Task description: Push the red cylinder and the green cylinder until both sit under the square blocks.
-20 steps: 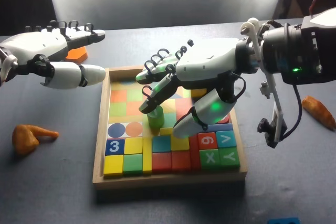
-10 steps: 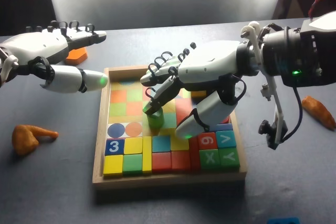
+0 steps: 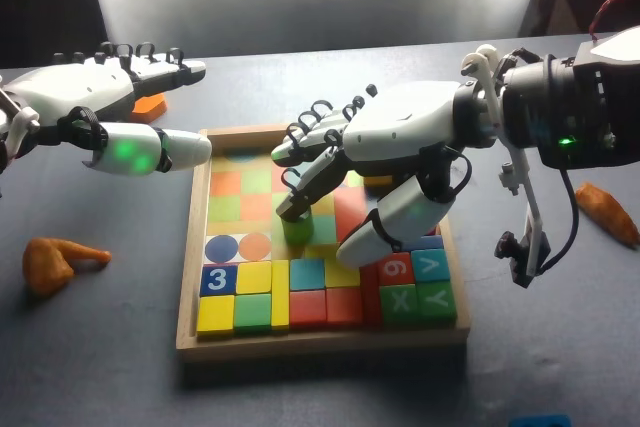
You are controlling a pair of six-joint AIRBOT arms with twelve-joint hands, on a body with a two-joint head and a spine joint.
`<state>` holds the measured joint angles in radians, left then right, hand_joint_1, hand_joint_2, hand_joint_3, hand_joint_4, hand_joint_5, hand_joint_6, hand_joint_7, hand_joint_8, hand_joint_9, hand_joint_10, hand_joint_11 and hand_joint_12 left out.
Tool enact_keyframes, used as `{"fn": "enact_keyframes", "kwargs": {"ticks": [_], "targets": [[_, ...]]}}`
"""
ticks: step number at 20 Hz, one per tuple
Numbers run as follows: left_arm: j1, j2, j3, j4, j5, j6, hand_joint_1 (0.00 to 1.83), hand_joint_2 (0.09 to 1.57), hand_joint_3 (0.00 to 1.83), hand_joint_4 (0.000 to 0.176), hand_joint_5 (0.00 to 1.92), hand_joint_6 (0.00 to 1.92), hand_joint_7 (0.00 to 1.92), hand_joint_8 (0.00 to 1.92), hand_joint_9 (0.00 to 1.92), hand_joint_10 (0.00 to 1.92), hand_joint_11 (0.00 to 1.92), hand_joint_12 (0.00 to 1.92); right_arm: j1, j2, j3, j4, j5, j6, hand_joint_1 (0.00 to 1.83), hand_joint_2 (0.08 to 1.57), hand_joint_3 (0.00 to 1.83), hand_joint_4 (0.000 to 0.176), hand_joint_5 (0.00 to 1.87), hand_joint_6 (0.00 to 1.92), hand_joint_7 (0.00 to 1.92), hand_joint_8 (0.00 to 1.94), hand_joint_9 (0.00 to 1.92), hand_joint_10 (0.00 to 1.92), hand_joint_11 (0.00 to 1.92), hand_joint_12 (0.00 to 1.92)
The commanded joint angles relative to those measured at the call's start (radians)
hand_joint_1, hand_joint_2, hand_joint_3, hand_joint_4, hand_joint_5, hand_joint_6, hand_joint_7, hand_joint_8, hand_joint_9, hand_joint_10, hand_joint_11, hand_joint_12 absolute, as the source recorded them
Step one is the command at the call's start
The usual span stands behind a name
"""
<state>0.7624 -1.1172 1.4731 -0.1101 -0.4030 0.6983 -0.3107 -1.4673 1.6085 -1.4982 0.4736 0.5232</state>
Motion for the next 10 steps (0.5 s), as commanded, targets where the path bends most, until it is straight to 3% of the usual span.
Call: {"fn": "enact_keyframes", "kwargs": {"ticks": [1,2,3,4,5,7,8,9,10], "targets": [[-0.014,-0.001,0.007,-0.006,-0.109,-0.003,0.12,1.17,0.00,0.144,0.02,0.00,0.00,0.00,0.00,0.00,0.02,0.01,0.002,0.003,0.003,0.051,0.020,0.010,0.41,1.11,0.00,0.151,0.49,0.00,0.01,0.00,0.00,0.00,0.00,0.01],[-0.014,-0.002,0.008,-0.006,-0.107,-0.003,0.12,1.17,0.00,0.144,0.02,0.00,0.00,0.00,0.00,0.00,0.02,0.01,0.001,0.002,0.004,0.051,0.020,0.011,0.41,1.11,0.00,0.151,0.49,0.00,0.01,0.00,0.00,0.00,0.00,0.01],[-0.014,-0.003,0.009,-0.005,-0.106,-0.003,0.18,1.18,0.01,0.129,0.03,0.00,0.00,0.00,0.00,0.00,0.02,0.01,0.000,0.002,0.004,0.051,0.020,0.011,0.42,1.11,0.00,0.146,0.50,0.00,0.01,0.01,0.00,0.00,0.01,0.01],[-0.014,-0.004,0.009,-0.005,-0.106,-0.003,0.04,1.21,0.00,0.118,0.01,0.00,0.00,0.00,0.00,0.00,0.01,0.29,-0.001,0.002,0.004,0.051,0.020,0.011,0.44,1.10,0.00,0.146,0.52,0.01,0.02,0.01,0.00,0.00,0.03,0.01],[-0.014,-0.004,0.010,-0.005,-0.105,-0.003,0.01,1.23,0.01,0.106,0.00,0.00,0.00,0.00,0.00,0.00,0.00,0.35,-0.001,0.002,0.004,0.051,0.020,0.012,0.44,1.10,0.00,0.143,0.53,0.01,0.03,0.01,0.00,0.00,0.03,0.02],[-0.013,-0.004,0.010,-0.005,-0.105,-0.003,0.03,1.21,0.00,0.114,0.00,0.00,0.00,0.00,0.00,0.00,0.00,0.29,-0.001,0.002,0.005,0.051,0.020,0.012,0.43,1.10,0.00,0.145,0.54,0.01,0.02,0.00,0.00,0.00,0.02,0.01],[-0.013,-0.004,0.010,-0.005,-0.105,-0.003,0.06,1.23,0.00,0.104,0.01,0.00,0.00,0.00,0.00,0.00,0.00,0.09,-0.001,0.002,0.005,0.051,0.022,0.013,0.44,1.10,0.00,0.143,0.55,0.01,0.02,0.00,0.00,0.00,0.02,0.02],[-0.013,-0.003,0.010,-0.005,-0.105,-0.003,0.07,1.22,0.00,0.103,0.01,0.00,0.00,0.00,0.00,0.00,0.00,0.04,-0.001,0.002,0.005,0.051,0.025,0.014,0.44,1.10,0.00,0.138,0.55,0.01,0.02,0.00,0.00,0.00,0.02,0.02],[-0.012,-0.003,0.010,-0.005,-0.105,-0.003,0.05,1.19,0.00,0.115,0.01,0.00,0.00,0.00,0.00,0.00,0.00,0.15,-0.001,0.002,0.005,0.051,0.029,0.016,0.46,1.10,0.00,0.136,0.56,0.01,0.02,0.00,0.00,0.00,0.05,0.03]]}}
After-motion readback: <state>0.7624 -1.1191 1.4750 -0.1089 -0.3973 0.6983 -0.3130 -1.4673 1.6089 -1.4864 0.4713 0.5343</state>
